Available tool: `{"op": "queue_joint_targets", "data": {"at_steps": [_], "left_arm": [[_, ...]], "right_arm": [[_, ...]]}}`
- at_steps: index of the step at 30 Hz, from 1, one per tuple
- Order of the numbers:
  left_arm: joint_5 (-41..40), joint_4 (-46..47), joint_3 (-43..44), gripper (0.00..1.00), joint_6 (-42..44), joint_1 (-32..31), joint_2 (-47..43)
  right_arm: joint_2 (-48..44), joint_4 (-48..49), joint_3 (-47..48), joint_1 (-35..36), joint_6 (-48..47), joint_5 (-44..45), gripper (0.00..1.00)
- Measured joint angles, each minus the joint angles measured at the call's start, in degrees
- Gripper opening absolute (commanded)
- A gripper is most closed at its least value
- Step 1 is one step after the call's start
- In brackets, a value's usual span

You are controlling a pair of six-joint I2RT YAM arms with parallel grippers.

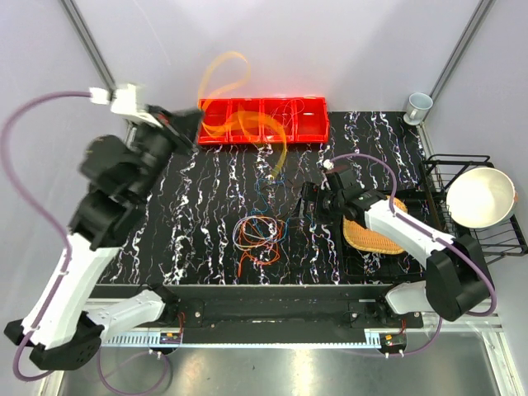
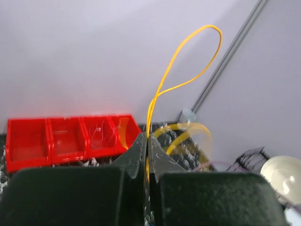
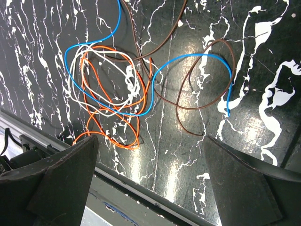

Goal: Untangle the cables

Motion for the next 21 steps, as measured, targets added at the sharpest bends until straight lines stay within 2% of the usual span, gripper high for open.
{"op": "queue_joint_targets", "data": {"at_steps": [3,6,8,11,14,21], "left_arm": [[1.4,1.3,-9.9,0.0,0.0,0.0,-1.7],[3.4,4.4,-24.0,0.0,-1.6,0.0,-1.5],[6.1,6.9,-35.4,0.0,-3.5,0.0,0.1],[10.3,10.7,-46.8,0.0,-5.9,0.0,3.8],[14.6,15.4,-53.0,0.0,-7.4,0.0,9.0],[24.8,32.9,-58.4,0.0,-7.8,0.0,15.2]], "right_arm": [[-0.6,0.0,0.0,0.0,0.0,0.1,0.98],[-1.3,0.0,0.0,0.0,-0.1,0.1,0.99],[-2.2,0.0,0.1,0.0,-0.1,0.1,0.99],[-3.6,0.0,0.2,0.0,-0.1,0.0,1.0],[-4.6,0.1,0.3,0.0,-0.2,-0.5,1.0],[-5.6,5.3,-1.1,0.0,0.1,-6.1,0.97]]}}
